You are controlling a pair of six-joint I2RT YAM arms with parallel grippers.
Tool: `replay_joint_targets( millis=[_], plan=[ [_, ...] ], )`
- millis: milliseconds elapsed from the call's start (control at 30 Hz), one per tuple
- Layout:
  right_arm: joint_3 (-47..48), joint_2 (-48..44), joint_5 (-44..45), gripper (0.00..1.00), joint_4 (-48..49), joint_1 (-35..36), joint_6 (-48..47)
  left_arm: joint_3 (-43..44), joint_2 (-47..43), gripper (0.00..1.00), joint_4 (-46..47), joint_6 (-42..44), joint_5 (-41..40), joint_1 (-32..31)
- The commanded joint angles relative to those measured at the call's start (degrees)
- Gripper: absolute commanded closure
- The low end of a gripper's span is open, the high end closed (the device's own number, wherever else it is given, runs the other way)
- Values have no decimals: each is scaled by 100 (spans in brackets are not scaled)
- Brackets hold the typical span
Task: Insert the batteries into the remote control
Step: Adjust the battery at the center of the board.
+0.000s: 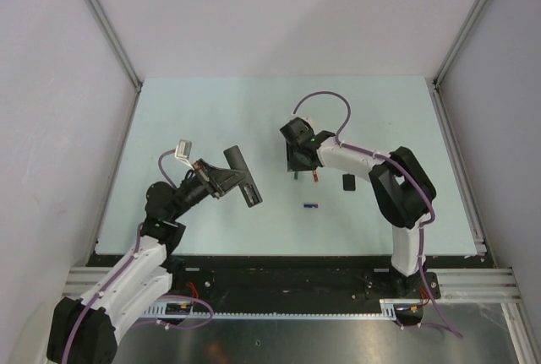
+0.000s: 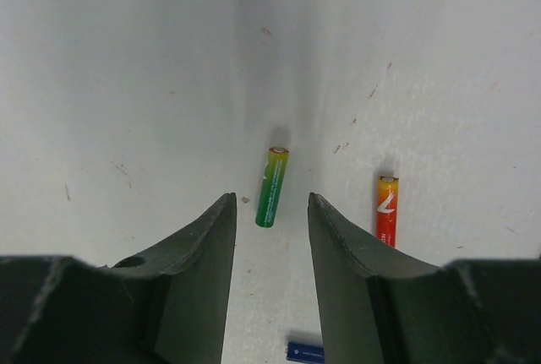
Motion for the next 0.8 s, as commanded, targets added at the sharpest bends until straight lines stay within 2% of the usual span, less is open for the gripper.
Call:
replay_joint_targets(
  millis=[0, 167, 333, 567, 600, 633, 733, 767],
  plan=[
    [256, 174, 182, 56, -128, -35, 32, 11, -23, 100, 116, 116, 61, 31],
    [326, 350, 85, 56, -83, -44, 6, 2, -49, 100, 107, 116, 61, 39],
    [423, 473, 50, 60, -180, -52, -135, -33, -58, 100, 107, 107, 69, 31],
    [415, 561, 14, 82, -373, -35, -372, -59, -102, 100, 107, 116, 61, 39],
    [406, 578, 6, 93, -400, -35, -398, -77, -111, 100, 107, 107, 61, 39],
    [397, 578, 6, 97, -400, -43, -451, -85, -111, 100, 107, 116, 52, 39],
    [388, 579, -47, 100, -435, -17, -626, -77, -120, 100, 107, 89, 87, 39],
    [397, 535, -91, 100, -409, 9, -984, -77, -137, 100, 107, 89, 96, 39]
  ],
)
